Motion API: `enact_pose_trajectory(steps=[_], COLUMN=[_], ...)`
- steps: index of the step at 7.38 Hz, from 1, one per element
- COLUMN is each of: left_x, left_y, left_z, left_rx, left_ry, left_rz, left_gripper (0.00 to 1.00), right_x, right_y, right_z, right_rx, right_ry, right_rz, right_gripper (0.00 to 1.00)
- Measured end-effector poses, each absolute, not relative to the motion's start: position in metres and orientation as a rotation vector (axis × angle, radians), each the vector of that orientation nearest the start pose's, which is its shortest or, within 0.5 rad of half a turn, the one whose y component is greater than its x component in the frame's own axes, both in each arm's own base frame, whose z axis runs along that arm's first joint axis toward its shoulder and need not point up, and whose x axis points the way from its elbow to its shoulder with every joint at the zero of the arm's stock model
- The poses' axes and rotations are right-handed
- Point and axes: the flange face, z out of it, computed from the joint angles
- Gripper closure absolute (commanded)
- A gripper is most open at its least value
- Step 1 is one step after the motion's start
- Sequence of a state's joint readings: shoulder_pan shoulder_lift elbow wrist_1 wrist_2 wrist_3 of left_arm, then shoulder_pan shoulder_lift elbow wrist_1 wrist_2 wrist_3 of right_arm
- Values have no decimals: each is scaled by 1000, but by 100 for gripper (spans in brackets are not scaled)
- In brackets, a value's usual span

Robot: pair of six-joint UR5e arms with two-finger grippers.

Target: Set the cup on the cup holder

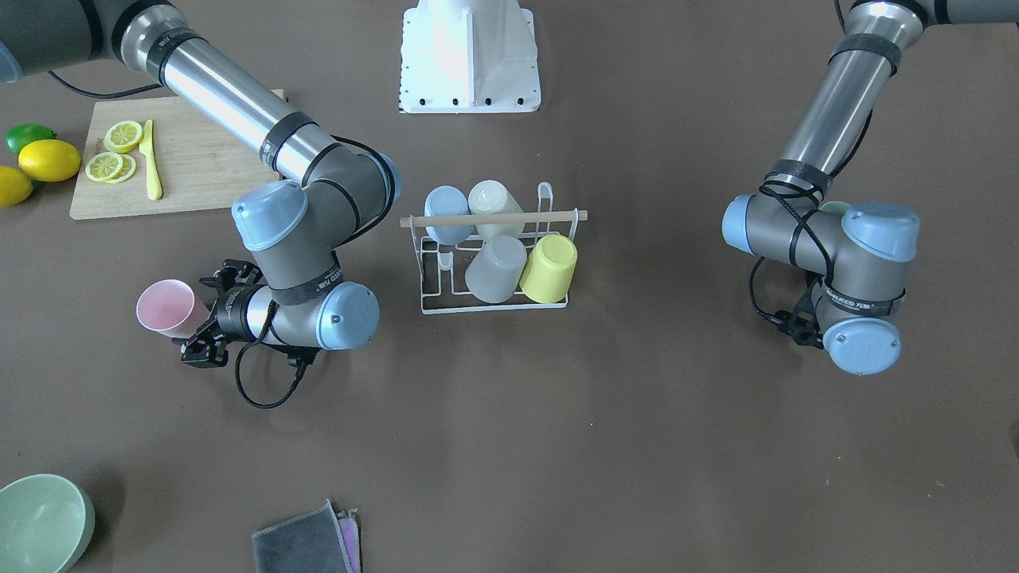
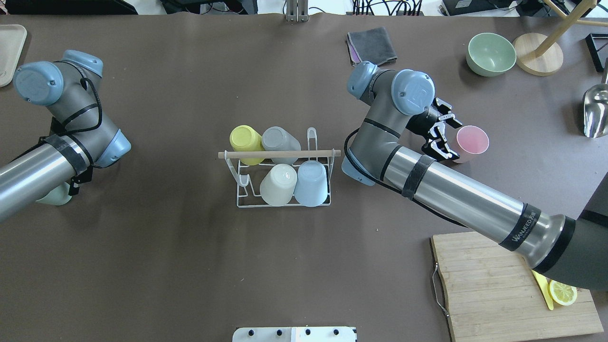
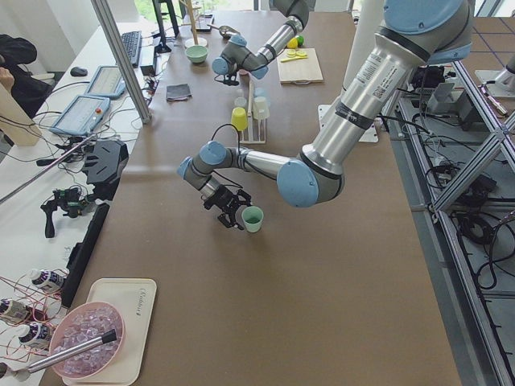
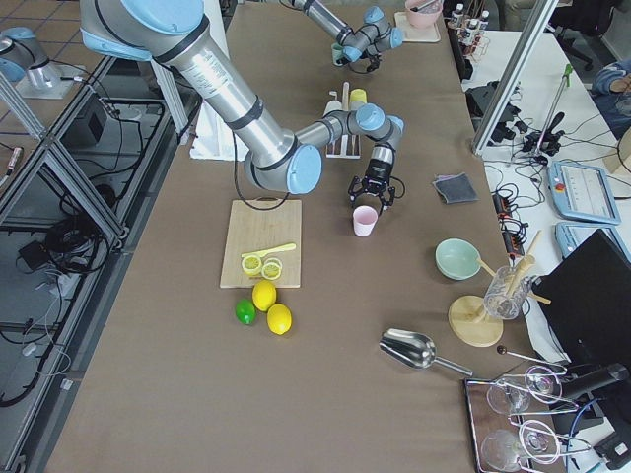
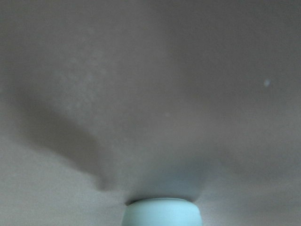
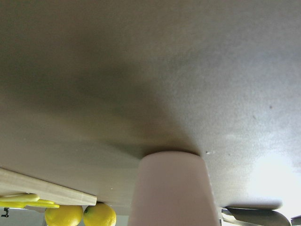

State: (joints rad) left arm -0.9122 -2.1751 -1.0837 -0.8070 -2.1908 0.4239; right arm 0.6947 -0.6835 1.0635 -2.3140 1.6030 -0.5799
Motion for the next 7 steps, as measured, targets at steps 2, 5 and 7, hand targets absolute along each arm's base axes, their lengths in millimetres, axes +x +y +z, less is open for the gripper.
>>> enact_pose_trajectory(steps=[2, 5, 7], left_x=[347, 353, 354], left_y=[-567, -562, -559], left_z=[593, 596, 597], left_rx=[-721, -735, -746], left_ry=[535, 529, 522], left_rz=[820, 827, 829], left_gripper=[2, 3, 2], right_x=[-496, -497, -497], right_y=[-578, -574, -572], right_z=[417, 426, 433], right_rx=[-401, -408, -409], right_ry=[26, 28, 31], right_rz=[-1437, -1441, -1444], right_gripper=[2, 2, 2])
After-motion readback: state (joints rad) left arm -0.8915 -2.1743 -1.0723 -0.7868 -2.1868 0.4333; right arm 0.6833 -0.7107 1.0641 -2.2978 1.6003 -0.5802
